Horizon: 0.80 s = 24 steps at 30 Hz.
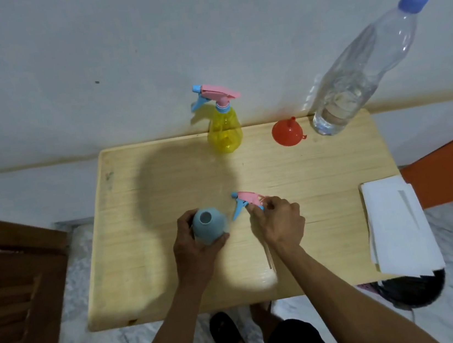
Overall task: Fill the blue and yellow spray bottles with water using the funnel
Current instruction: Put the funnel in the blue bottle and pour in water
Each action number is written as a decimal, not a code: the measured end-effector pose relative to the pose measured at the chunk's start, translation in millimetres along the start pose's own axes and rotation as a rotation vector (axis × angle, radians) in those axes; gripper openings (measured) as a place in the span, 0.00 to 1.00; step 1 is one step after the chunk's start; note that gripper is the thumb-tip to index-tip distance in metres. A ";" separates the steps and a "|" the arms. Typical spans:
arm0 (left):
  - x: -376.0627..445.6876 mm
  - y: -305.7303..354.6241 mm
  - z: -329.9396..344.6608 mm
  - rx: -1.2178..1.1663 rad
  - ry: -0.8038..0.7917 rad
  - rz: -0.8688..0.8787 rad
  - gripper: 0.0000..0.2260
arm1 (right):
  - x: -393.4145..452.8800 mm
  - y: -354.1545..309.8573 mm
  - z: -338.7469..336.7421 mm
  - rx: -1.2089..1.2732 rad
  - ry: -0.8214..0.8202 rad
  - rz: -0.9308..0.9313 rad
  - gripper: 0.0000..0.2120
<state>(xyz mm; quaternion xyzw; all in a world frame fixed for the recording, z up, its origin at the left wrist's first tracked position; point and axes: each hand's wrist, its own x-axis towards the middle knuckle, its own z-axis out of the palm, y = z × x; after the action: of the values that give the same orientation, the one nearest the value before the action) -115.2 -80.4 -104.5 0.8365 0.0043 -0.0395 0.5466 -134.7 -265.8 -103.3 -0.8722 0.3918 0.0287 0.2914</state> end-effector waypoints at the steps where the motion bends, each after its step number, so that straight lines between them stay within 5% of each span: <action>1: 0.4 1.0 0.0 -0.001 -0.004 0.004 0.34 | 2.6 -1.9 -5.7 0.022 0.010 -0.014 0.23; 13: 11.9 10.9 6.5 0.046 -0.005 0.046 0.40 | 159.2 -32.8 -68.3 0.271 0.125 -0.013 0.40; 24: 16.0 16.3 11.5 0.098 -0.007 0.079 0.38 | 194.7 -18.6 -37.0 0.189 0.167 0.006 0.42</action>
<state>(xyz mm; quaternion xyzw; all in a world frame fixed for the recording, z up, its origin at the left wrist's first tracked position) -99.2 -98.0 -95.3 0.8615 -0.0327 -0.0208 0.5062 6.2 -405.5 -117.9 -0.8389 0.4184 -0.0802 0.3388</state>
